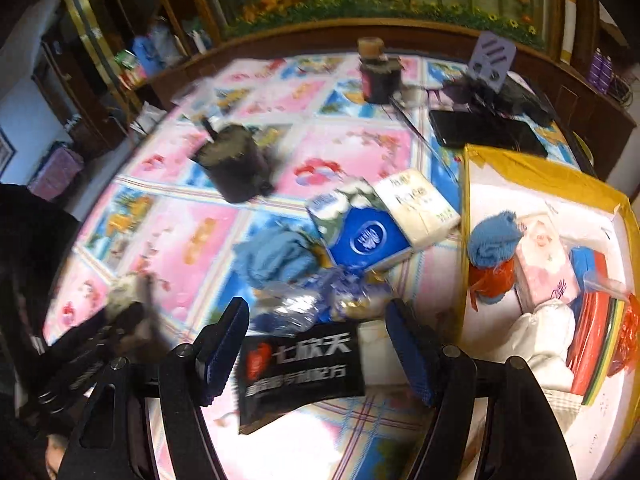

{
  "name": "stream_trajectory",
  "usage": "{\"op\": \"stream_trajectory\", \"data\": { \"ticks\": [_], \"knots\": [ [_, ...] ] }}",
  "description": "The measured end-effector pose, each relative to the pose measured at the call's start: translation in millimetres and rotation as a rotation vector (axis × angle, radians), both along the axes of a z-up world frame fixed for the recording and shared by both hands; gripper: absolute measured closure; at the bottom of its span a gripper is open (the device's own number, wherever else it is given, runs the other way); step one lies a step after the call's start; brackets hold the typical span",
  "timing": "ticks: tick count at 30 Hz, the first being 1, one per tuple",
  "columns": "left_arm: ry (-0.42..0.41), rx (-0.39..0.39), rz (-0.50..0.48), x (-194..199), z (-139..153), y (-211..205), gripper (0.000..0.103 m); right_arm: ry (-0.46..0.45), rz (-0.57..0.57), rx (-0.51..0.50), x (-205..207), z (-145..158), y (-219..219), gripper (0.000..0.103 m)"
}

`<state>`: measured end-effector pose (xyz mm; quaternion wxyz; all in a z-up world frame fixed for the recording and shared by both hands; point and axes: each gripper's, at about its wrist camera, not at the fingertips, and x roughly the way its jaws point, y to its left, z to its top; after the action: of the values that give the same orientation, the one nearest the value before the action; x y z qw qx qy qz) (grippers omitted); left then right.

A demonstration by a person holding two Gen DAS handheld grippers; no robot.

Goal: Organize soft objects
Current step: 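Grasp the black snack bag with the right tool while the left tool holds the tissue pack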

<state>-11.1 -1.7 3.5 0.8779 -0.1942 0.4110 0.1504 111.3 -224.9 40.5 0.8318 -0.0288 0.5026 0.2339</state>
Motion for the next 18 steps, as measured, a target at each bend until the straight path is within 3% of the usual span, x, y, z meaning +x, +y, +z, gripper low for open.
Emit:
{"op": "stream_trajectory", "data": {
  "ticks": [4,6,8,12,18],
  "knots": [
    [-0.008,-0.011,0.001,-0.9,0.1,0.5,0.039,0.087,0.041,0.068,-12.1,-13.9,2.1,0.028],
    [-0.013,-0.016,0.002,-1.3,0.1,1.3,0.039,0.219,0.124,0.205,-28.8,-18.7,5.2,0.028],
    [-0.017,-0.022,0.003,-2.0,-0.2,2.3,0.039,0.259,0.163,0.298,-43.5,-15.4,2.8,0.028],
    [-0.018,-0.024,0.004,-1.7,-0.3,2.3,0.039,0.164,0.209,0.271,-56.0,-2.6,-4.7,0.024],
    [-0.018,-0.023,0.004,-1.4,-0.5,1.9,0.039,0.198,0.273,0.209,-77.6,-18.3,-0.2,0.024]
  ]
}}
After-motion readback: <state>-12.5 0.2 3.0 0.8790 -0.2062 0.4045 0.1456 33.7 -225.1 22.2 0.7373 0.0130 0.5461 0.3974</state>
